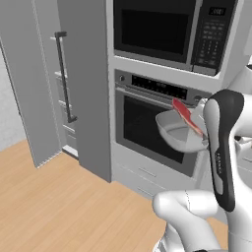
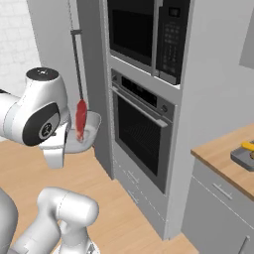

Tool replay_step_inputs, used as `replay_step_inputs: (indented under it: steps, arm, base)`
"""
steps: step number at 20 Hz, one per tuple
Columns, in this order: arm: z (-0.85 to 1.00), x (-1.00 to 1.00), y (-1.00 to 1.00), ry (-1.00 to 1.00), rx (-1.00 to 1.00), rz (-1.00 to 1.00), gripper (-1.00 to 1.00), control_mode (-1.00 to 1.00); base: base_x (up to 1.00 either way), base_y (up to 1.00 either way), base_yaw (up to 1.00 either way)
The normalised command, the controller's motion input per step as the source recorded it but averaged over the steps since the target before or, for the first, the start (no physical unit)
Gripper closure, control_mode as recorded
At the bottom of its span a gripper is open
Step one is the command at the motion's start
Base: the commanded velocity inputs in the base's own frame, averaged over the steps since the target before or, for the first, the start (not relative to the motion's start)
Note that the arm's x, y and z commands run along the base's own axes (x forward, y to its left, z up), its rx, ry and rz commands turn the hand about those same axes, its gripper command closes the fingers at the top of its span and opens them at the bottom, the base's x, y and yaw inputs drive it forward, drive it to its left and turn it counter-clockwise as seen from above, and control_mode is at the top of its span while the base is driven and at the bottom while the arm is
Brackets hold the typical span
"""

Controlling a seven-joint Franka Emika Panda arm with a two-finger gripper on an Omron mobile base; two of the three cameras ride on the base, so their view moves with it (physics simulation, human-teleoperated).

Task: Take the meat container that has the steak and place it on the second highest rack of the freezer. Then take the vegetable container that has the mushroom and corn and place it on the highest rack of the freezer.

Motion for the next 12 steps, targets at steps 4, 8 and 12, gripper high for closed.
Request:
replay_step_inputs:
  steps: [4, 8, 12]
  arm:
    - [0.00, 0.00, 0.00, 0.00, 0.00, 0.00, 1.00, 1.00]
    - [0.00, 0.00, 0.00, 0.00, 0.00, 0.00, 1.00, 1.00]
    - [0.00, 0.00, 0.00, 0.00, 0.00, 0.00, 1.00, 1.00]
  base:
    - [0.54, -0.01, 0.18]
    - [0.49, -0.36, 0.30]
    - [0.56, 0.38, 0.14]
